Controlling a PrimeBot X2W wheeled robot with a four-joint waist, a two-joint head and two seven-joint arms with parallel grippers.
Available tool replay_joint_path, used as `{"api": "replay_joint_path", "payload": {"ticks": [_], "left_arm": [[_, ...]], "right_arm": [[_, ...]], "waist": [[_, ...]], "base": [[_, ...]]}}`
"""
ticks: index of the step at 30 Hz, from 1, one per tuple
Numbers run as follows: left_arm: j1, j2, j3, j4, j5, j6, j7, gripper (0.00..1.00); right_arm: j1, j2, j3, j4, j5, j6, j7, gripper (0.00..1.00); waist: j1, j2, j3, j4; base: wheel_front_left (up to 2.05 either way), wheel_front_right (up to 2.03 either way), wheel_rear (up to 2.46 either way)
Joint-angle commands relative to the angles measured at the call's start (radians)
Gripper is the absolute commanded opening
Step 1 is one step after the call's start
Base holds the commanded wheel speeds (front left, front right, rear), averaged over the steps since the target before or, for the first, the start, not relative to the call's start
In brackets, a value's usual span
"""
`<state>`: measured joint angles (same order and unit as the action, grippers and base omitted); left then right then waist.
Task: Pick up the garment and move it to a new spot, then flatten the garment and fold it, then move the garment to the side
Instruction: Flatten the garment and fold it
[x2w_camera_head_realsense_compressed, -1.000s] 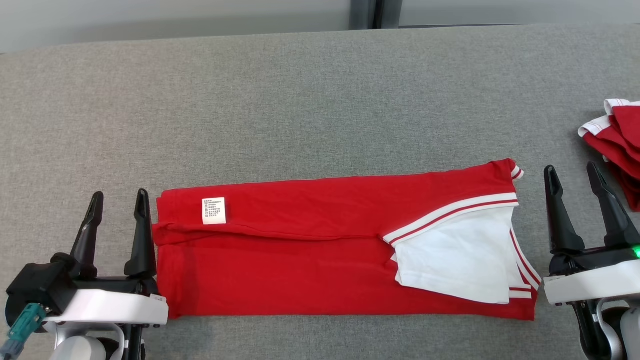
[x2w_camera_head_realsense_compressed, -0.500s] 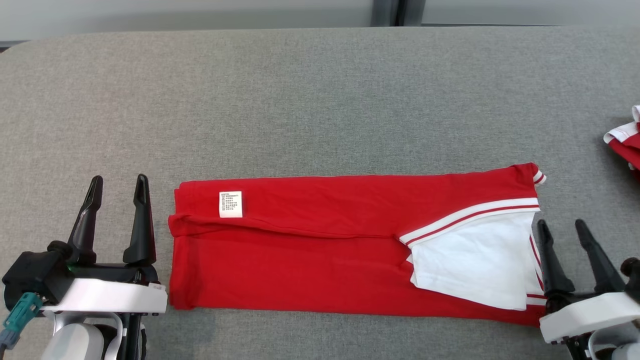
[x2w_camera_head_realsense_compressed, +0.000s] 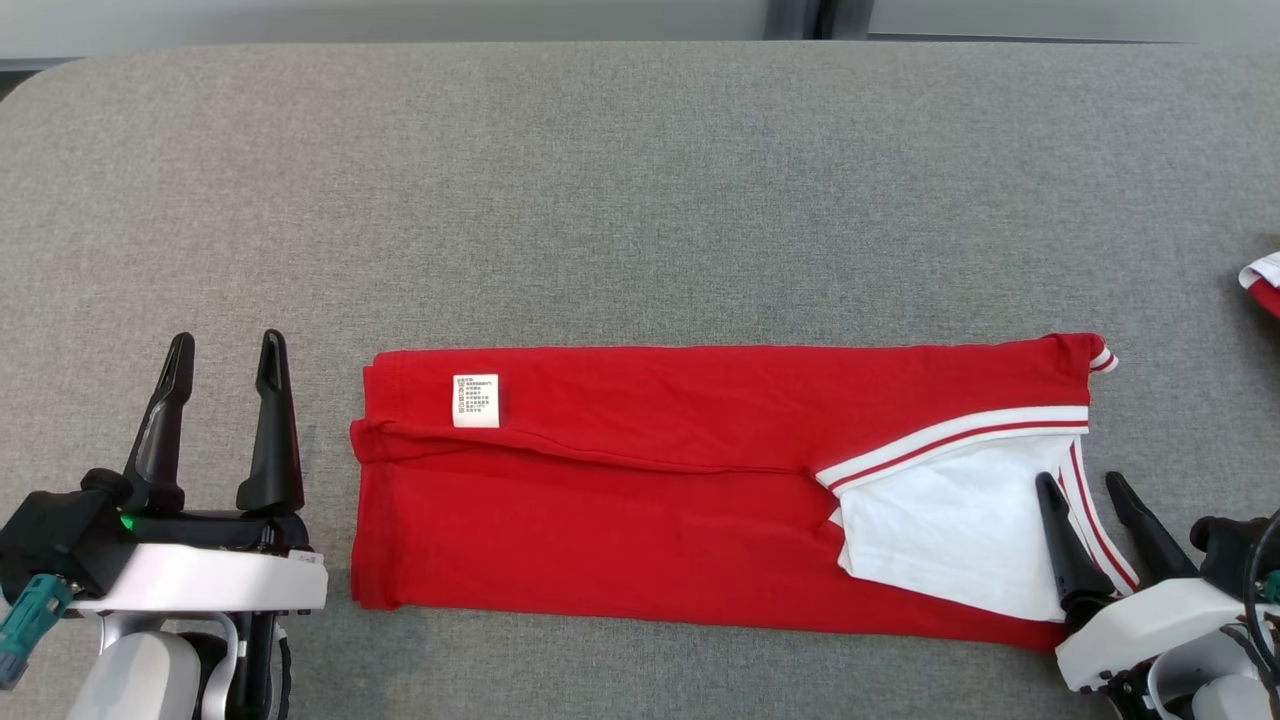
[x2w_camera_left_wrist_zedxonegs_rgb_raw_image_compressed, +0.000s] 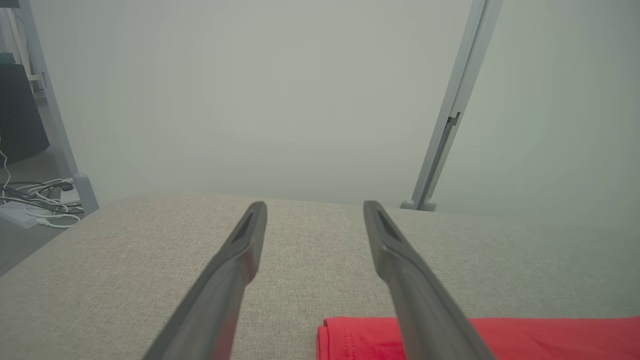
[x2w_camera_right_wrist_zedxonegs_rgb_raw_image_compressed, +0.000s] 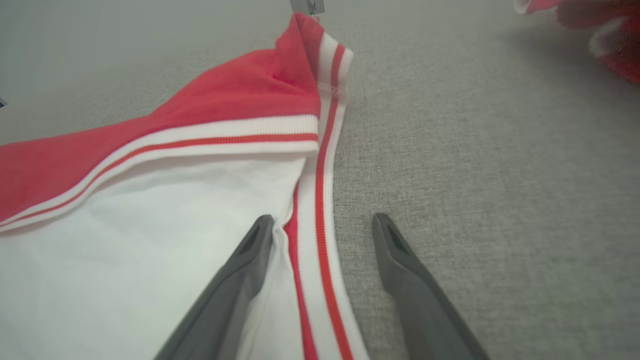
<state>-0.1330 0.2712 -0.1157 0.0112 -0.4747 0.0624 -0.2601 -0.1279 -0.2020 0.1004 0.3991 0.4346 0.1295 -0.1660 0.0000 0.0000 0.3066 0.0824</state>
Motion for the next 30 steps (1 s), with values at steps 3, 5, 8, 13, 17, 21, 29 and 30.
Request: {"api": "replay_joint_path", "payload": {"ticks": [3,5,8,13,17,21,29,30], "left_arm": [[-0.021,-0.008,0.014,0.001,0.015,-0.009,-0.003,1.0],[-0.022,-0.012,0.019,0.002,0.02,-0.013,-0.003,1.0],[-0.024,-0.017,0.026,0.005,0.03,-0.019,-0.003,1.0],[-0.023,-0.022,0.038,0.008,0.036,-0.026,-0.003,1.0],[-0.022,-0.026,0.049,0.006,0.044,-0.029,-0.003,1.0],[-0.016,-0.028,0.055,0.007,0.049,-0.032,-0.003,1.0],[-0.024,-0.019,0.062,0.007,0.052,-0.028,-0.003,1.0],[-0.024,-0.016,0.063,0.008,0.053,-0.027,-0.003,1.0]], "right_arm": [[-0.006,-0.007,0.051,0.053,0.035,0.003,0.03,0.37],[-0.008,-0.014,0.072,0.068,0.052,0.002,0.04,0.0],[-0.016,-0.033,0.1,0.081,0.078,0.001,0.042,0.0],[-0.03,-0.064,0.132,0.074,0.113,0.001,0.023,0.0],[-0.043,-0.11,0.096,0.067,0.132,-0.004,-0.001,0.0],[-0.039,-0.15,0.043,0.054,0.141,-0.003,-0.019,0.0],[-0.047,-0.195,-0.022,-0.013,0.127,0.0,0.0,0.0],[-0.055,-0.19,-0.024,-0.056,0.122,0.001,0.015,0.0]], "waist": [[0.0,0.0,0.003,0.001],[0.0,0.0,0.005,0.0],[0.0,0.0,0.008,-0.003],[0.0,0.0,0.011,-0.01],[0.0,0.0,0.013,-0.018],[0.0,0.0,0.014,-0.027],[0.0,0.0,0.016,-0.039],[0.0,0.0,0.011,-0.042]], "base": [[0.0,0.0,0.0],[0.0,0.0,0.0],[0.0,0.0,0.0],[0.0,0.0,0.0],[0.0,0.0,0.0],[0.0,0.0,0.0],[0.0,0.0,0.0],[0.0,0.0,0.0]]}}
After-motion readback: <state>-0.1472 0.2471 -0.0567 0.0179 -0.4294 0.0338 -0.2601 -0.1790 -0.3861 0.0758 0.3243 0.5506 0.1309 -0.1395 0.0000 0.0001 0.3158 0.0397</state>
